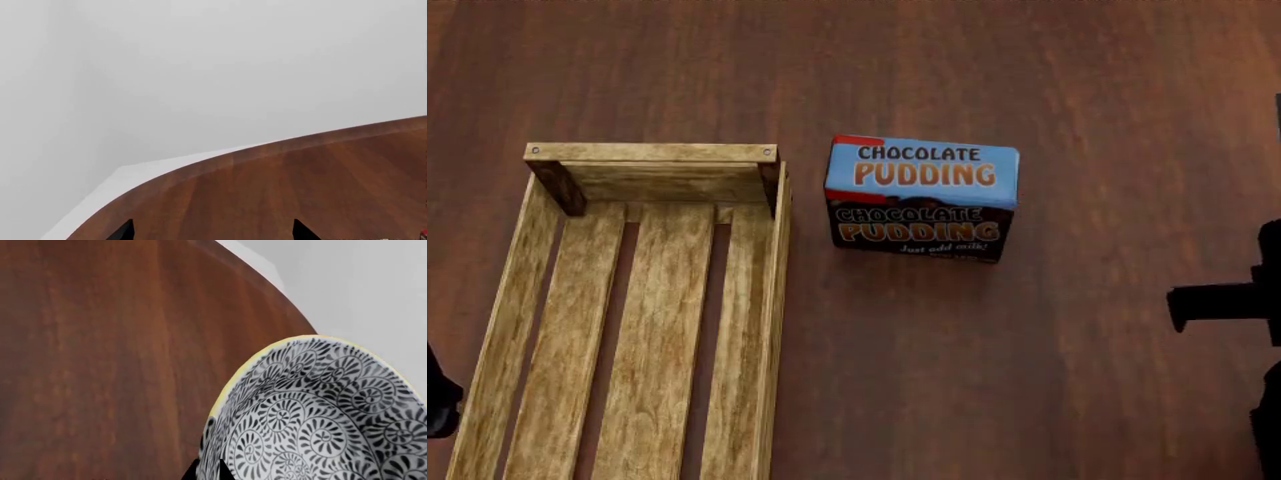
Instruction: Stack the left bowl on the right bowl and place them in the tray.
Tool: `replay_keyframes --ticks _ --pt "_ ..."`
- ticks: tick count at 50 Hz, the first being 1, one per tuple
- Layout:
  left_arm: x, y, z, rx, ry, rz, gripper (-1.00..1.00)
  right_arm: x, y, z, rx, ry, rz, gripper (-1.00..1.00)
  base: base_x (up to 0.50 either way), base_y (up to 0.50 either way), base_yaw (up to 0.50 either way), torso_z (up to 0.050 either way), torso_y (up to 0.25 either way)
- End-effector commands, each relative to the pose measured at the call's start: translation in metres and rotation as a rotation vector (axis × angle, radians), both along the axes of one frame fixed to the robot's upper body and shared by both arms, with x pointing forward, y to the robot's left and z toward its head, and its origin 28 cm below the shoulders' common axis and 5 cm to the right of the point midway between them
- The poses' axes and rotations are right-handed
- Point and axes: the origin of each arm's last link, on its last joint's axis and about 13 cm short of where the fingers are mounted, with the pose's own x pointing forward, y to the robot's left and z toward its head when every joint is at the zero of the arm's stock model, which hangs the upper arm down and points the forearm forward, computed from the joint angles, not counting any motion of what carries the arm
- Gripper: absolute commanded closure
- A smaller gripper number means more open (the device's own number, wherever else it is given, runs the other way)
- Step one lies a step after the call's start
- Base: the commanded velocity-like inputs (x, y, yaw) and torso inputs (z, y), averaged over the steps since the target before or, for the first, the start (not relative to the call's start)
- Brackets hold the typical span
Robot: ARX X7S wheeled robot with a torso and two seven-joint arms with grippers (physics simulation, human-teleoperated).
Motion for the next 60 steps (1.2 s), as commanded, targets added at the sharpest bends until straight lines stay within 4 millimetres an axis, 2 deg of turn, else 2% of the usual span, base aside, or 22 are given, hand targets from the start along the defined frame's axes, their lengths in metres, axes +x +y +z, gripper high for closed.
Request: replay_keyframes --ticks 1,11,19,28,33,43,60 --pt "0.000 -0.001 0.000 0.005 0.004 -0.004 -1.00 -0.010 -0.013 0.005 -0.010 0.000 -0.059 1.00 0.00 0.00 0.00 0.000 0.000" --pt "0.000 -0.001 0.000 0.008 0.006 -0.007 -1.00 -0.026 -0.029 -0.002 0.024 0.010 -0.140 1.00 0.00 0.00 0.00 0.000 0.000" --pt "0.000 -0.001 0.000 0.008 0.005 -0.007 -1.00 -0.030 -0.034 -0.011 0.039 0.035 -0.172 1.00 0.00 0.00 0.00 0.000 0.001" --pt "-0.001 0.000 0.000 0.006 0.004 -0.006 -1.00 -0.039 -0.041 -0.027 0.060 0.088 -0.212 1.00 0.00 0.00 0.00 0.000 0.000" --pt "-0.002 0.000 0.001 0.005 0.002 -0.009 -1.00 -0.042 -0.043 -0.044 0.087 0.129 -0.213 1.00 0.00 0.00 0.00 0.000 0.000" --pt "-0.002 0.000 0.001 -0.003 -0.001 -0.011 -1.00 -0.038 -0.046 -0.069 0.130 0.177 -0.210 1.00 0.00 0.00 0.00 0.000 0.000" --pt "-0.002 0.001 0.001 -0.004 -0.002 -0.011 -1.00 -0.018 -0.048 -0.074 0.150 0.195 -0.185 1.00 0.00 0.00 0.00 0.000 0.001"
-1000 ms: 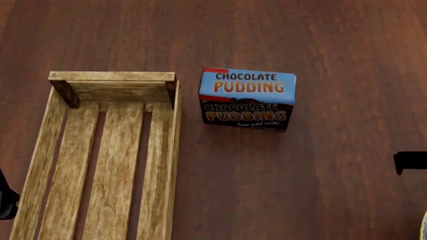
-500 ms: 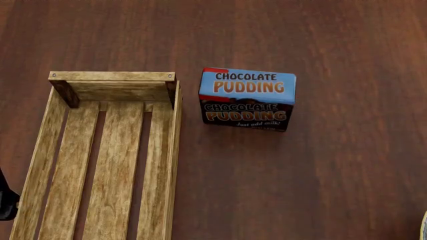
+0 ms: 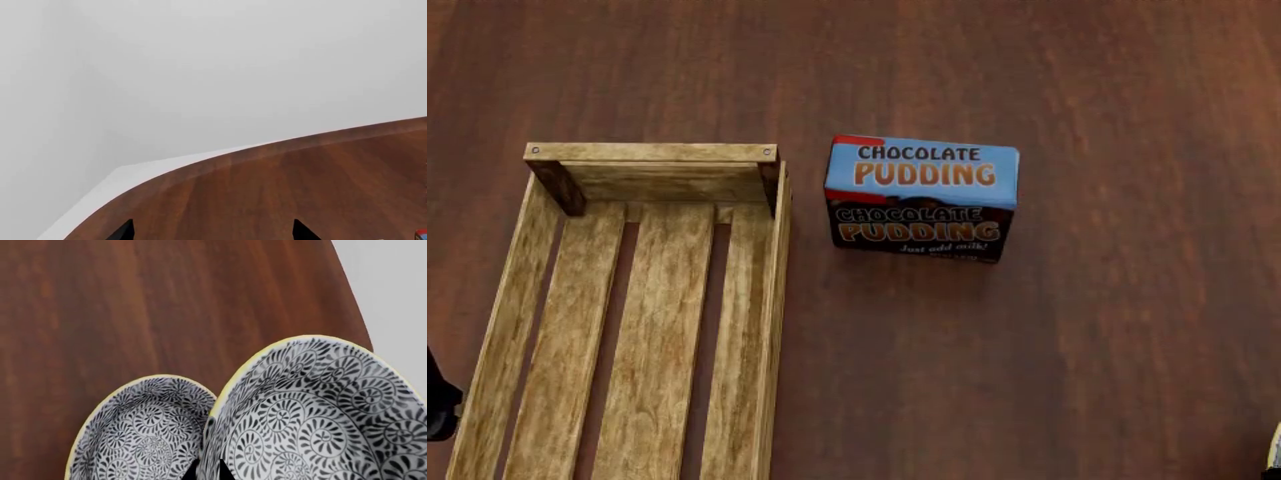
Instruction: Stack the left bowl on the right bowl and place them in the tray.
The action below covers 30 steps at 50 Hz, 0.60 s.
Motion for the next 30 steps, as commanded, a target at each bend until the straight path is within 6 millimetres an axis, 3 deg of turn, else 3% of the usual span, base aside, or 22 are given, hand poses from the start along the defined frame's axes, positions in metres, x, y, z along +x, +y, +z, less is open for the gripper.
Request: replay_keyframes --ticks 1,30 --pt "0.000 0.000 0.000 -0.002 -0.001 0.001 -1.00 0.010 -0.003 -0.004 0.003 0.007 0.004 1.00 0.00 0.00 0.00 0.000 0.000" --pt "0.002 0.000 -0.002 0.002 0.008 0.002 -1.00 0.028 -0.005 -0.021 0.051 0.033 0.044 1.00 0.00 0.00 0.00 0.000 0.000"
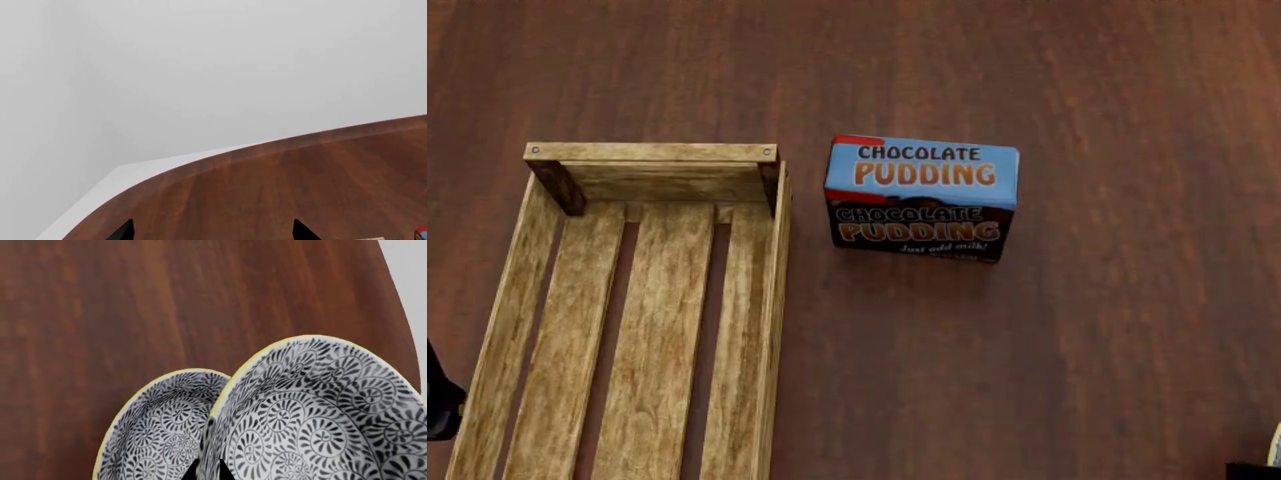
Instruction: Stack the left bowl on the right bowl and place them in the tray.
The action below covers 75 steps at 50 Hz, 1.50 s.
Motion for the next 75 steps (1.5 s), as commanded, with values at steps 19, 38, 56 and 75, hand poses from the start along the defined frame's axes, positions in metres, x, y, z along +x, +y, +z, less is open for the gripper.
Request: replay_keyframes --ticks 19,38,56,75 --pt "0.004 -0.002 -0.005 0.013 0.015 0.002 -1.00 0.009 0.000 -0.016 0.014 -0.027 0.040 1.00 0.00 0.00 0.00 0.000 0.000" --pt "0.007 -0.004 -0.007 0.023 0.025 -0.005 -1.00 0.007 -0.004 -0.028 0.049 -0.035 0.027 1.00 0.00 0.00 0.00 0.000 0.001" --pt "0.008 -0.005 -0.009 0.032 0.034 -0.004 -1.00 0.013 -0.003 -0.035 0.073 -0.053 0.048 1.00 0.00 0.00 0.00 0.000 0.000" --pt "0.006 -0.004 -0.009 0.030 0.032 0.000 -1.00 0.012 -0.002 -0.040 0.088 -0.044 0.048 1.00 0.00 0.00 0.00 0.000 0.001"
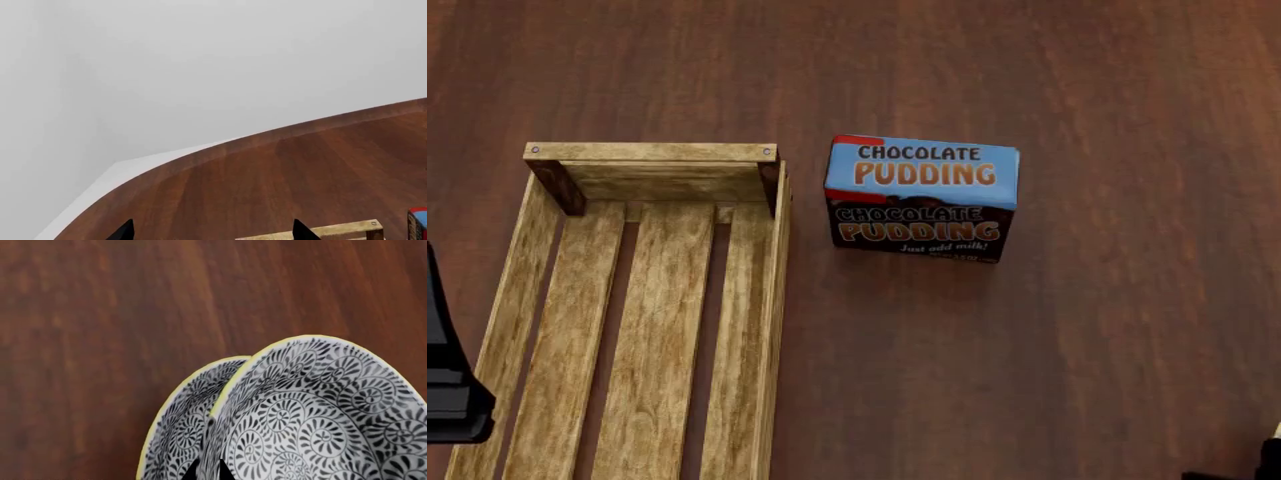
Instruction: Stack the left bowl on the right bowl and place them in the tray.
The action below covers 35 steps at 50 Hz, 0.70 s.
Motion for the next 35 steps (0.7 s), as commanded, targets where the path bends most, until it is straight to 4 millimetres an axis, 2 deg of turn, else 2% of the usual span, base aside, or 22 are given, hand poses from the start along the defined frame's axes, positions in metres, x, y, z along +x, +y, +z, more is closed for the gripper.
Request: replay_keyframes --ticks 1,3,4,20,35 --pt "-0.001 0.000 0.000 0.000 0.000 0.002 -1.00 0.000 -0.002 -0.003 -0.011 0.000 0.003 1.00 0.00 0.00 0.00 0.000 0.000" --pt "-0.001 0.000 0.000 0.000 0.000 0.001 -1.00 0.000 -0.002 -0.002 -0.007 -0.006 -0.005 1.00 0.00 0.00 0.00 0.000 0.000" --pt "-0.001 0.000 0.000 0.001 0.001 0.000 -1.00 0.000 -0.002 -0.001 -0.009 -0.012 -0.009 -1.00 0.00 0.00 0.00 0.000 0.000" --pt "-0.001 -0.001 0.001 -0.002 -0.004 -0.004 -1.00 0.001 0.000 0.013 -0.001 -0.067 0.006 -1.00 0.00 0.00 0.00 0.000 0.000" --pt "-0.002 -0.001 0.002 -0.003 -0.007 -0.004 -1.00 0.002 0.004 0.018 0.012 -0.086 0.032 -1.00 0.00 0.00 0.00 0.000 0.000"
